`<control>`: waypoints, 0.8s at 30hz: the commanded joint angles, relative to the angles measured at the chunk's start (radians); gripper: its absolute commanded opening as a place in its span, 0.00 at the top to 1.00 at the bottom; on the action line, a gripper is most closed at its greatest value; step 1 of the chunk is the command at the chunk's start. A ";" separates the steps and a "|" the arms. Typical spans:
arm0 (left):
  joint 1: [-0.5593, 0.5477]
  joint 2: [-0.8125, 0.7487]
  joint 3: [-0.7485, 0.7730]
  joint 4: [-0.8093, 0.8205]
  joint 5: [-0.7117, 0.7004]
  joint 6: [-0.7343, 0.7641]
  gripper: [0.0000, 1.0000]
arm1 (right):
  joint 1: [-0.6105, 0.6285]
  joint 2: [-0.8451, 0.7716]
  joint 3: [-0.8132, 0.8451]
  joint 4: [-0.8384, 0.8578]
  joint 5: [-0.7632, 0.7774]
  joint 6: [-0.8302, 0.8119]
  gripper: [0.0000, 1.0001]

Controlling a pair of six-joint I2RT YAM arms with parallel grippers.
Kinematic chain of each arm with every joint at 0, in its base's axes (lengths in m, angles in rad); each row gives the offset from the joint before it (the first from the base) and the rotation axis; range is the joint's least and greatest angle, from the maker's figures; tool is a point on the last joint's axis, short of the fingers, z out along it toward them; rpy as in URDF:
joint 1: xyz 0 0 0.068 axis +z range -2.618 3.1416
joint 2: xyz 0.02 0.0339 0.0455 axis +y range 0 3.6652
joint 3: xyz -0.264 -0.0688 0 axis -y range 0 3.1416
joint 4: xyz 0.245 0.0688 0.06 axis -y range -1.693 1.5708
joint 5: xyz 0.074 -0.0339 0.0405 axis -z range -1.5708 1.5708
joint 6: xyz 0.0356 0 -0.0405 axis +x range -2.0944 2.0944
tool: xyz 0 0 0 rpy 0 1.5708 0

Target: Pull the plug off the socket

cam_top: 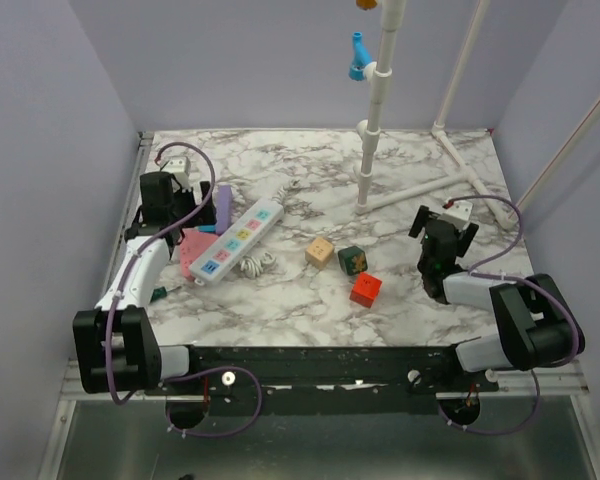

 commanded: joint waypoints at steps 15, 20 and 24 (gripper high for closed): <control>-0.003 -0.147 -0.662 1.173 -0.114 0.024 0.02 | -0.078 0.099 -0.136 0.450 -0.109 0.017 0.00; -0.004 -0.035 -0.786 1.501 -0.109 0.031 0.02 | -0.078 0.125 -0.217 0.635 -0.224 -0.048 0.00; -0.016 -0.012 -0.750 1.449 -0.090 0.051 0.02 | -0.078 0.213 -0.316 0.897 -0.403 -0.111 0.00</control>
